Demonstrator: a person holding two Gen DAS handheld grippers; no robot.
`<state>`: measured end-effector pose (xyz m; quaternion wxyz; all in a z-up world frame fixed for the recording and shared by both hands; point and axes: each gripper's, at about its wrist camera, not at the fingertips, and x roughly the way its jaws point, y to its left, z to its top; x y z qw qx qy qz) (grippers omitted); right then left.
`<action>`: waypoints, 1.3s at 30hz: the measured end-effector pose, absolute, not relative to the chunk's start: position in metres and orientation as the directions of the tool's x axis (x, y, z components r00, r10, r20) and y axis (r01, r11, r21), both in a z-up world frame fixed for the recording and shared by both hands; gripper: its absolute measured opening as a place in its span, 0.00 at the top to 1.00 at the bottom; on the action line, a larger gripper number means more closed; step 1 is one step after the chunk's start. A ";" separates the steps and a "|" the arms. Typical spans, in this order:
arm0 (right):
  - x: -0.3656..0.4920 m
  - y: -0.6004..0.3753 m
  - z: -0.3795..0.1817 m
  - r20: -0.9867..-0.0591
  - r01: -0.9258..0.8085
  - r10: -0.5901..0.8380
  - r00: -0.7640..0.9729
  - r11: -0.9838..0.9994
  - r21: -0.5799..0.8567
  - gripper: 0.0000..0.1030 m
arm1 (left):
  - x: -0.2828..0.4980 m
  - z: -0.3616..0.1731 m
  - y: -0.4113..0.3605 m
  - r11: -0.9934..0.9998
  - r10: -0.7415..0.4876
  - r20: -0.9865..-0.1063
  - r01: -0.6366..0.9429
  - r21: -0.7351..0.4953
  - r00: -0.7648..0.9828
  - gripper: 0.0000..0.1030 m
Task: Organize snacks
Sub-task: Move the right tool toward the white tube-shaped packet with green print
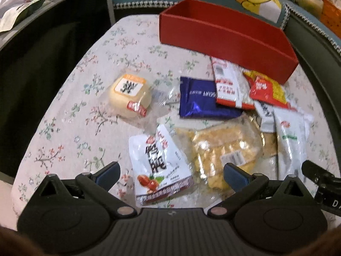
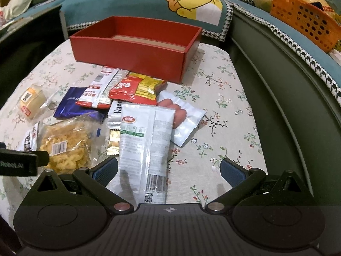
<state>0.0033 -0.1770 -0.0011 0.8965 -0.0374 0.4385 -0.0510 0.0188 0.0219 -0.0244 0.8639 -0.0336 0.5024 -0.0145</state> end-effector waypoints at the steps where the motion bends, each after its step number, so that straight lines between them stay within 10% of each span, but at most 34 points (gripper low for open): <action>1: 0.003 -0.180 -0.001 -0.782 0.066 -0.125 0.610 0.992 -0.108 0.00 | 0.020 -0.023 0.020 0.997 -0.065 -0.865 -0.001 -0.075 0.498 0.00; 39: 0.002 -0.215 0.003 -0.805 0.116 -0.068 0.590 0.993 0.002 0.00 | 0.039 -0.041 -0.029 0.964 -0.190 -0.908 0.245 -0.101 0.372 0.00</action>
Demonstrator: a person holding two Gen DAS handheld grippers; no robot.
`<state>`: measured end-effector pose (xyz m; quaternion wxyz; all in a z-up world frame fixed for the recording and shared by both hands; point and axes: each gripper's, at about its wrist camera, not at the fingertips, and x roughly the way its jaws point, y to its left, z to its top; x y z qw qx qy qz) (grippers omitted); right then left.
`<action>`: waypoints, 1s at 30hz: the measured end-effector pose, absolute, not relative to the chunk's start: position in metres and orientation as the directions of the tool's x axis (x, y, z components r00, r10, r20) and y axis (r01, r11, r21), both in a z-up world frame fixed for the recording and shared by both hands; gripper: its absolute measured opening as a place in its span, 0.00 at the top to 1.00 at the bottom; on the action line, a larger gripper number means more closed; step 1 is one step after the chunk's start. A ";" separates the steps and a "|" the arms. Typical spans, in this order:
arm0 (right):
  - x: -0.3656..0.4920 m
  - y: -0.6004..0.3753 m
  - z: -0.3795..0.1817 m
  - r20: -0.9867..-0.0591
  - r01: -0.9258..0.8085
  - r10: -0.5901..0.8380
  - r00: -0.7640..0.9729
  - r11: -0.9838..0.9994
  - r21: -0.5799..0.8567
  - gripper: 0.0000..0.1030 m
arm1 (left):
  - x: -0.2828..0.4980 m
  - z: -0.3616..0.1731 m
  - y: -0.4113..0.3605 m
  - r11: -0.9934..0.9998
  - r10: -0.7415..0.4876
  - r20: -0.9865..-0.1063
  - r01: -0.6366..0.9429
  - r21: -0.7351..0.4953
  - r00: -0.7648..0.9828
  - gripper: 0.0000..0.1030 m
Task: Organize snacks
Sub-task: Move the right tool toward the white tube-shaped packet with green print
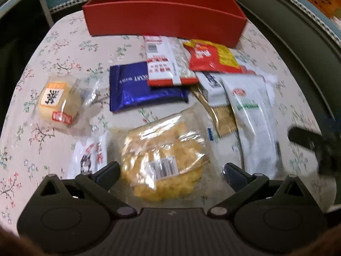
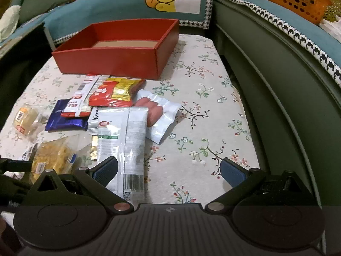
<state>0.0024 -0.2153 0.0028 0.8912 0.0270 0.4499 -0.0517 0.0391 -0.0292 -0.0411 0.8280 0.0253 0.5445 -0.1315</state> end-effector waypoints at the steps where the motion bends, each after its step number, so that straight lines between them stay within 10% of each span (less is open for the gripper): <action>1: 0.002 -0.215 0.003 -0.805 0.114 -0.067 0.590 0.993 0.001 0.00 | 0.043 -0.043 -0.029 0.969 -0.183 -0.909 0.226 -0.102 0.375 0.00; 30: 0.043 -0.179 -0.024 -0.831 -0.016 -0.031 0.555 0.999 -0.047 0.02 | 0.058 -0.054 -0.006 0.997 -0.077 -0.914 0.034 -0.069 0.399 0.00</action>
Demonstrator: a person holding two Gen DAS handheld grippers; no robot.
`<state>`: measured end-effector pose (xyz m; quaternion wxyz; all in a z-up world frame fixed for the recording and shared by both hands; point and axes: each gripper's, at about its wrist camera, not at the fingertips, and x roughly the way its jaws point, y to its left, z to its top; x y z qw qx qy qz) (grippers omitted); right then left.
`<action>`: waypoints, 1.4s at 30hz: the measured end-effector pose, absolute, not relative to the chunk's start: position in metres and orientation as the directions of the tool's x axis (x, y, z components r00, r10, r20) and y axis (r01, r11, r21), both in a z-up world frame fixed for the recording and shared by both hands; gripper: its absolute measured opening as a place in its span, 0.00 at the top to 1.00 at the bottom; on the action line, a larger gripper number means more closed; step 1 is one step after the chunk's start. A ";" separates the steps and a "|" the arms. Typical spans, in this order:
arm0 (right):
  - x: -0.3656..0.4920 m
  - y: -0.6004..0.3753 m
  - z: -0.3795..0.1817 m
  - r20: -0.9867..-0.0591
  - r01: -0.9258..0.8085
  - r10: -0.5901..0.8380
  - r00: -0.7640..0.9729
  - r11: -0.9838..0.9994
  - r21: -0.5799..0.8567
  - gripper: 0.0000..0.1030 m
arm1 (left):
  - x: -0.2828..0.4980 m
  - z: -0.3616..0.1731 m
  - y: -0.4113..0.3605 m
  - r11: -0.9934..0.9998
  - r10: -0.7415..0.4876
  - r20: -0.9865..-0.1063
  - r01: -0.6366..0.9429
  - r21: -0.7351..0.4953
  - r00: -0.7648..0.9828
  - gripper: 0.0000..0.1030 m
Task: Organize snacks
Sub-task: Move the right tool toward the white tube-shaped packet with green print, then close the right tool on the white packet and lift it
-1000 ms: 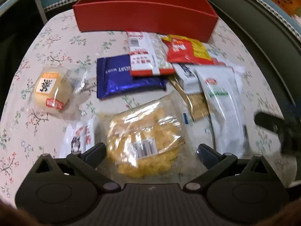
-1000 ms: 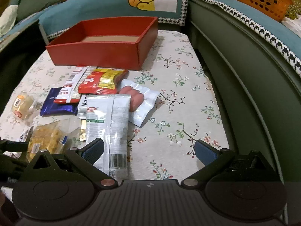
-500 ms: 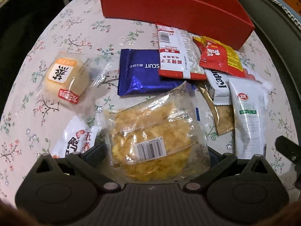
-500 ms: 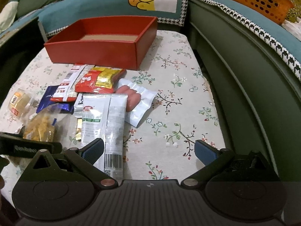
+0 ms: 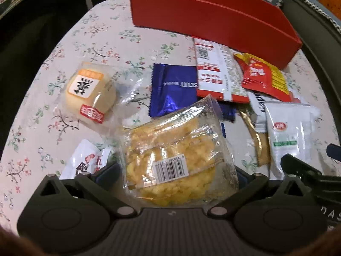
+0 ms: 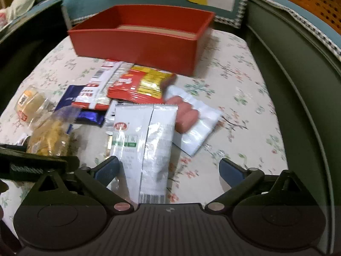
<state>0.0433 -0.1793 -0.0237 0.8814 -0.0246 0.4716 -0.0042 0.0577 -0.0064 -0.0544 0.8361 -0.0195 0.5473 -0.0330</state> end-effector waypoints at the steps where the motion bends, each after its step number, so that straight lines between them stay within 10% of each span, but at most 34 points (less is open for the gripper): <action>1: 0.044 -0.178 -0.025 -0.834 -0.021 -0.026 0.552 0.999 -0.045 0.02 | 0.059 -0.054 -0.004 0.997 -0.077 -0.913 0.022 -0.074 0.401 0.00; 25: 0.036 -0.159 -0.045 -0.878 -0.126 -0.018 0.479 0.988 -0.089 0.02 | 0.057 -0.058 -0.008 0.999 -0.033 -0.897 0.019 -0.028 0.441 0.00; 29: 0.028 -0.158 -0.036 -0.865 -0.139 -0.012 0.502 0.986 -0.095 0.34 | 0.059 -0.059 -0.008 0.999 -0.032 -0.898 0.023 -0.024 0.440 0.00; 42: 0.008 -0.161 -0.025 -0.862 -0.174 -0.007 0.506 0.979 -0.110 0.51 | 0.053 -0.048 0.000 0.995 -0.104 -0.890 0.042 -0.095 0.445 0.00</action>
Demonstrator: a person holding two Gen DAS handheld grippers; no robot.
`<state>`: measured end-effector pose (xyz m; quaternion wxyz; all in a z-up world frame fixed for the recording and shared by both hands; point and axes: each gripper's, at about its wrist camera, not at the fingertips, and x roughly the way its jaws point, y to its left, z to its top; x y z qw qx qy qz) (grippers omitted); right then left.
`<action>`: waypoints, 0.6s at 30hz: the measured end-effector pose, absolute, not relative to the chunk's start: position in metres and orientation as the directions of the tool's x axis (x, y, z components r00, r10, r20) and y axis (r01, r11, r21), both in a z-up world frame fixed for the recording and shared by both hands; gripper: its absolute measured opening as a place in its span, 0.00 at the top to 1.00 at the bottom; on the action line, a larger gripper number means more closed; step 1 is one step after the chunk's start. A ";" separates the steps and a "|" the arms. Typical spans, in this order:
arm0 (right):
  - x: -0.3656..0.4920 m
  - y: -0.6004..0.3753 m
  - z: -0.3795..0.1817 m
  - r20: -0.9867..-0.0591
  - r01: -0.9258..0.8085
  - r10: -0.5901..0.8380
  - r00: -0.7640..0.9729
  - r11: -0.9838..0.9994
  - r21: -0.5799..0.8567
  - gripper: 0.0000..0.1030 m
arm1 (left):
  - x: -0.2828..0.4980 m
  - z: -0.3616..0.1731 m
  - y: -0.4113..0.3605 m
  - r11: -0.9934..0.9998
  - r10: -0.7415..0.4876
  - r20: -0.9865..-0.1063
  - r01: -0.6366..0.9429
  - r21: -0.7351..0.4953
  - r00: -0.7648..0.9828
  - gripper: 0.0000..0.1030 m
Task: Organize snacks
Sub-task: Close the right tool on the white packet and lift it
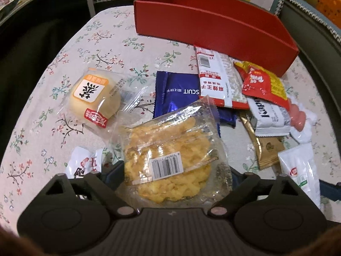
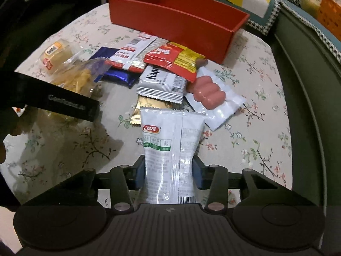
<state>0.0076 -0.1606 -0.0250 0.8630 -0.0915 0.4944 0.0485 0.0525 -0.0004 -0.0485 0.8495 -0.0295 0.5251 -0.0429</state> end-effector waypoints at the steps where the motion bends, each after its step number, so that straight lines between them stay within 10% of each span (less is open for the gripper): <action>1: 0.006 -0.162 -0.024 -0.862 -0.170 -0.002 0.508 0.980 -0.102 0.51 | 0.052 -0.047 0.001 0.994 -0.112 -0.889 0.039 -0.105 0.445 0.00; 18: -0.002 -0.175 -0.013 -0.848 -0.134 0.035 0.528 0.990 -0.043 0.50 | 0.067 -0.049 0.008 0.974 -0.202 -0.873 -0.004 -0.228 0.445 0.00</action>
